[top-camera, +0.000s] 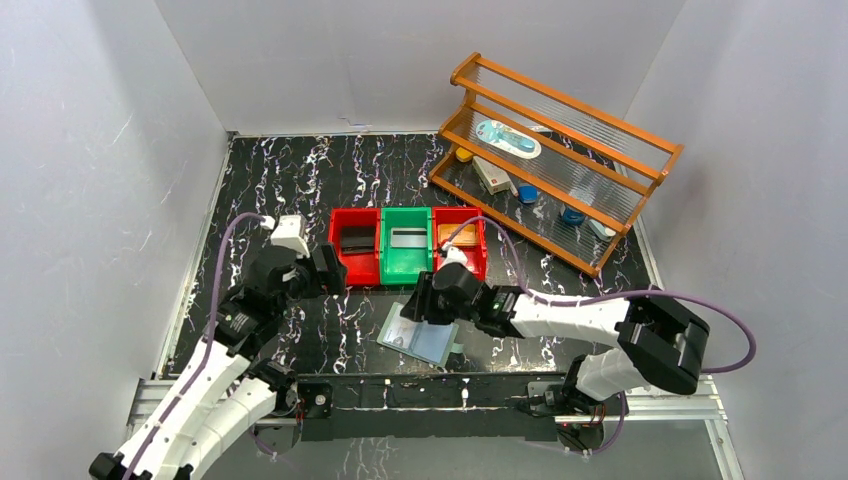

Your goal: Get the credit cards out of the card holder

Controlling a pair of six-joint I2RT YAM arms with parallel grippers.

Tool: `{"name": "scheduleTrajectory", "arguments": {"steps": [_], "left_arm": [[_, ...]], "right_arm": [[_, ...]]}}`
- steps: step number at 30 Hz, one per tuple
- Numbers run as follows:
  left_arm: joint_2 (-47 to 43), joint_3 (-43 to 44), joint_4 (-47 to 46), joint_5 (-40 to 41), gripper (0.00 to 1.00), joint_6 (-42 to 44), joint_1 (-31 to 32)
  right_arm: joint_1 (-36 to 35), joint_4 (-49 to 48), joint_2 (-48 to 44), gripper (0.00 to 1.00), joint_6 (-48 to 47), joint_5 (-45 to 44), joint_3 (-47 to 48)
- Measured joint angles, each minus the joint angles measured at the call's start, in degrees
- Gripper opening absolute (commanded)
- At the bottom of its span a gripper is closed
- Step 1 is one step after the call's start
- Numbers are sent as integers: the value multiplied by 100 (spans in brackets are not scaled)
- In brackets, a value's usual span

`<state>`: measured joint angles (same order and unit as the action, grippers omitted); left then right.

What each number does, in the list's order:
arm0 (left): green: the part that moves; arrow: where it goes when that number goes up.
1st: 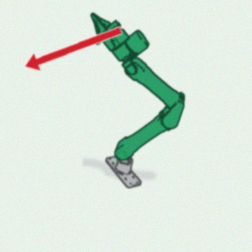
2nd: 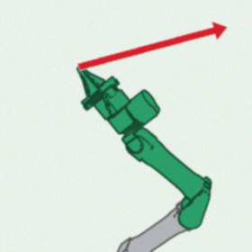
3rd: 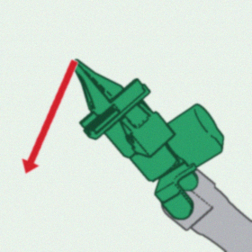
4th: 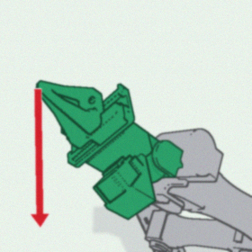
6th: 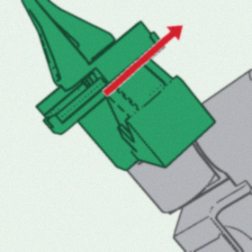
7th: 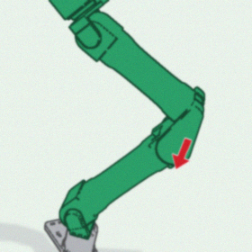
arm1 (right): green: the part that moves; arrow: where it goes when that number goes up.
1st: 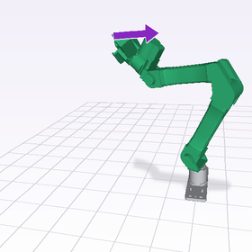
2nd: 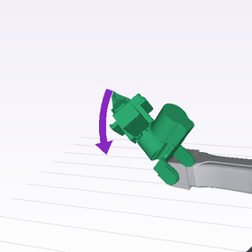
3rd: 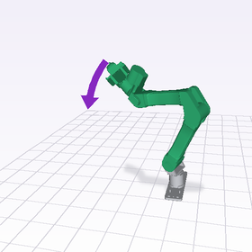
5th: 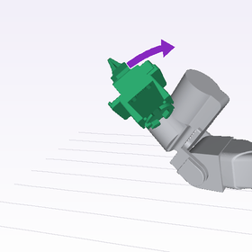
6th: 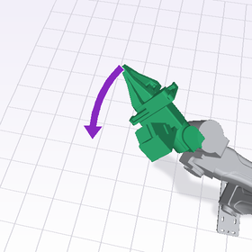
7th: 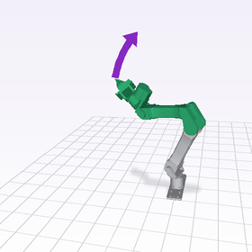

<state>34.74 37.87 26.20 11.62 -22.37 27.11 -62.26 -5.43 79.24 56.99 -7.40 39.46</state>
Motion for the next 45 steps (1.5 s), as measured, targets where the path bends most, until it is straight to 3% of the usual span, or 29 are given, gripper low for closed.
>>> {"name": "scheduleTrajectory", "arguments": {"steps": [8, 22, 35, 40, 45], "left_arm": [[745, 0, -28, -651, 96, 157, 0], [1797, 2, -350, -2472, 79, 501, 0], [2527, 0, -697, -3698, 75, 468, 321], [3029, 0, -752, -3762, 71, 282, 992], [3523, -2, -728, -3445, 68, -28, 1241]], "right_arm": [[-640, -337, 157, 49, 1235, -555, -365], [-675, -778, 592, 41, 2365, -750, -820], [-284, -1801, 702, 36, 1812, -96, -1244], [37, -2422, 699, 35, 1628, 323, -1589], [186, -2804, 813, 35, 1620, 629, -1714]]}}
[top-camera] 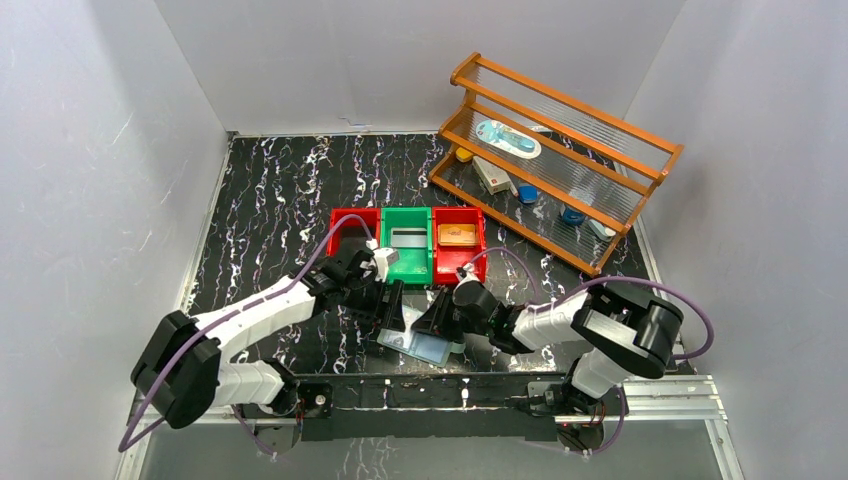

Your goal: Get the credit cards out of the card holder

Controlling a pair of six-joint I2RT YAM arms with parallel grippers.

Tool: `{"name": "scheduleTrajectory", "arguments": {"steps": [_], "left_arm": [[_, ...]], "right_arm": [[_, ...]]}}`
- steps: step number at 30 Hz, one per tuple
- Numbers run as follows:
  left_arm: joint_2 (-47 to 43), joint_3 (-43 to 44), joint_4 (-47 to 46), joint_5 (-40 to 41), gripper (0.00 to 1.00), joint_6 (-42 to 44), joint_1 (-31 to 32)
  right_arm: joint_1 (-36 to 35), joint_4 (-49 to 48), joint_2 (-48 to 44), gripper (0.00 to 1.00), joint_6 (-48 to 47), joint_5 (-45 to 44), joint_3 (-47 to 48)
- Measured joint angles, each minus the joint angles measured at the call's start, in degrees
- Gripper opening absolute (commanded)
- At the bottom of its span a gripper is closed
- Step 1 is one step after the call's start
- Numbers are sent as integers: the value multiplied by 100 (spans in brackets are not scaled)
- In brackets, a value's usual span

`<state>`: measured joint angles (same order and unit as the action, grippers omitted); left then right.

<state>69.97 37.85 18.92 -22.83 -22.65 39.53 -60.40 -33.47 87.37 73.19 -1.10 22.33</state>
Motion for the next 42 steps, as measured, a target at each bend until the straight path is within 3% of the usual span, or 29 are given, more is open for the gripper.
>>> {"name": "scheduleTrajectory", "arguments": {"steps": [13, 21, 31, 42], "left_arm": [[623, 2, -31, 433, 47, -455, 188], [597, 2, -118, 468, 47, -566, 264], [680, 2, -142, 483, 33, -579, 330], [680, -79, -219, 466, 33, -616, 411]], "right_arm": [[39, -562, 120, 33, 337, 136, -243], [39, -627, 177, 31, 422, 302, -264], [39, -1108, 437, 27, 629, 518, -348], [39, -1248, 461, 24, 706, 542, -457]]}}
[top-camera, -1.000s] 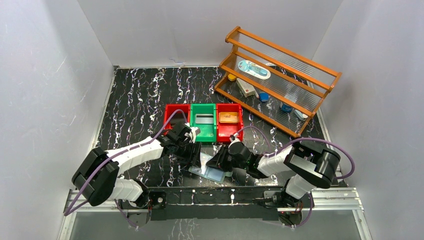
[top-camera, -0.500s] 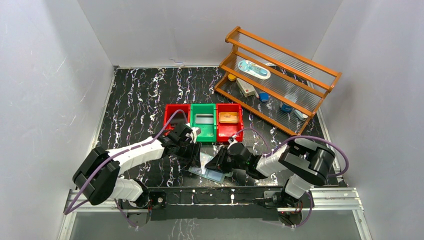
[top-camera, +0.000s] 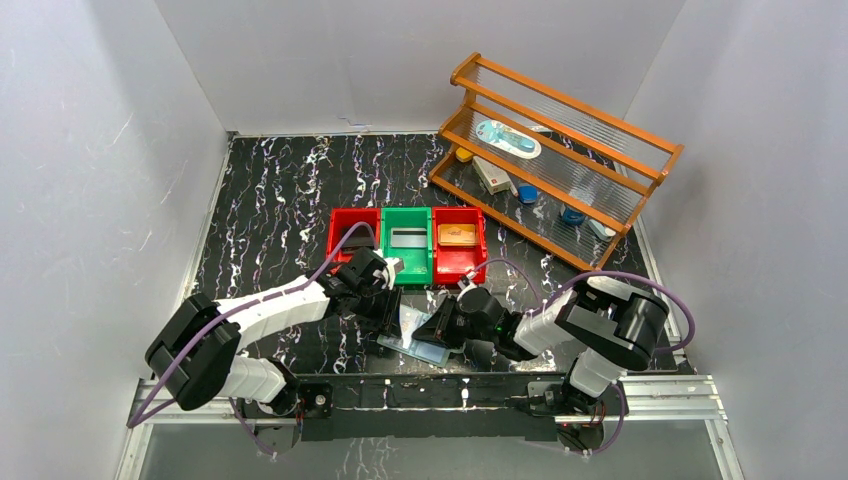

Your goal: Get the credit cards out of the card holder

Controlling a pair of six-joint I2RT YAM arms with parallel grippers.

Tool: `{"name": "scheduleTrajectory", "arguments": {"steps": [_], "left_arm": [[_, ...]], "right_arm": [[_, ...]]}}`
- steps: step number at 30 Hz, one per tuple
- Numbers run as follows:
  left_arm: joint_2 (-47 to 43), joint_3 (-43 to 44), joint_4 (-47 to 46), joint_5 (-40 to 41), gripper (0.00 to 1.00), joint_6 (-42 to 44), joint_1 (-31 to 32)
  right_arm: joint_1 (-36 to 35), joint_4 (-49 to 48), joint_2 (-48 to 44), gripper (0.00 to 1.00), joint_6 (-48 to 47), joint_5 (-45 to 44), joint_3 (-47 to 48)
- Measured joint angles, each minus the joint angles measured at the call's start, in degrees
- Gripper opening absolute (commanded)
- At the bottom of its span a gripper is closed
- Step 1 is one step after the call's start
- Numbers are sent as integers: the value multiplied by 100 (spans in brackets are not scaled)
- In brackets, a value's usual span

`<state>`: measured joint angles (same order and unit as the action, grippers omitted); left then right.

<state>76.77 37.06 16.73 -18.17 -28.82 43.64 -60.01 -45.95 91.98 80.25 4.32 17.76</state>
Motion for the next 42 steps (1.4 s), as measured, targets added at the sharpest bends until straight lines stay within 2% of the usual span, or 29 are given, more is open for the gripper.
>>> {"name": "scheduleTrajectory", "arguments": {"steps": [2, 6, 10, 24, 35, 42], "left_arm": [[0, -4, 0, 11, 35, -20, 0], [-9, 7, 59, 122, 45, -42, 7], [-105, 35, 166, 435, 48, -74, 11], [24, 140, 214, 509, 34, -87, 11], [-129, 140, 223, 382, 38, -122, 37], [94, 140, 260, 448, 33, -120, 37]], "right_arm": [[0, -48, 0, 26, 7, 2, -31], [0, -103, 0, 29, 28, 22, -48], [0, -118, 0, 30, 61, 28, -46], [0, -282, 26, 29, 179, 33, -142], [0, -402, 111, 29, 236, 52, -142], [0, -431, 131, 29, 254, 59, -142]]}}
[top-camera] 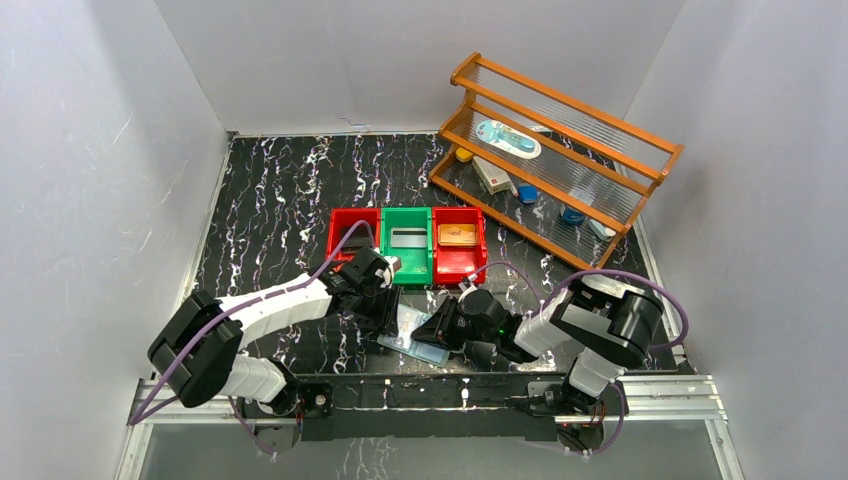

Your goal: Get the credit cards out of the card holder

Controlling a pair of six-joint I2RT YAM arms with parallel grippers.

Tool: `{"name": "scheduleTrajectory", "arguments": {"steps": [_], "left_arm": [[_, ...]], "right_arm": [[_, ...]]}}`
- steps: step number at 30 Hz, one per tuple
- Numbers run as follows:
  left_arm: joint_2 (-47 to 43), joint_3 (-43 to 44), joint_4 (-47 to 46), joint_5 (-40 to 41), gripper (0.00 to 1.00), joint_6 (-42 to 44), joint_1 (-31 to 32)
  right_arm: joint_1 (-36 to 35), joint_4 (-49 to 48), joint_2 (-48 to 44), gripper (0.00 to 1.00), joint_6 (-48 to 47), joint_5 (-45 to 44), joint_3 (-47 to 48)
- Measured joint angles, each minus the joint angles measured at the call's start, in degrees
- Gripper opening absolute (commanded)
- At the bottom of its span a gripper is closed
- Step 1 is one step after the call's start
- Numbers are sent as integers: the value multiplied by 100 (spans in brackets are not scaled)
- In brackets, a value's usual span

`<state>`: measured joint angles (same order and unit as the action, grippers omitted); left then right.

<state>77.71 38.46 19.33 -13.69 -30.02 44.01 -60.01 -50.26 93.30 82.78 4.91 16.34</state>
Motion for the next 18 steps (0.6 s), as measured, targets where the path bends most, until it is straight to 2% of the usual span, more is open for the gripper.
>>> {"name": "scheduleTrajectory", "arguments": {"steps": [10, 15, 18], "left_arm": [[136, -7, -9, -107, 25, 109, 48], [175, -7, -46, -146, 25, 149, 83], [175, -7, -46, -144, 25, 149, 85]], "right_arm": [[0, -114, 83, 25, 9, 37, 0], [0, -76, 83, 10, 2, 35, 0], [0, -50, 83, 5, -4, 35, -2]]}}
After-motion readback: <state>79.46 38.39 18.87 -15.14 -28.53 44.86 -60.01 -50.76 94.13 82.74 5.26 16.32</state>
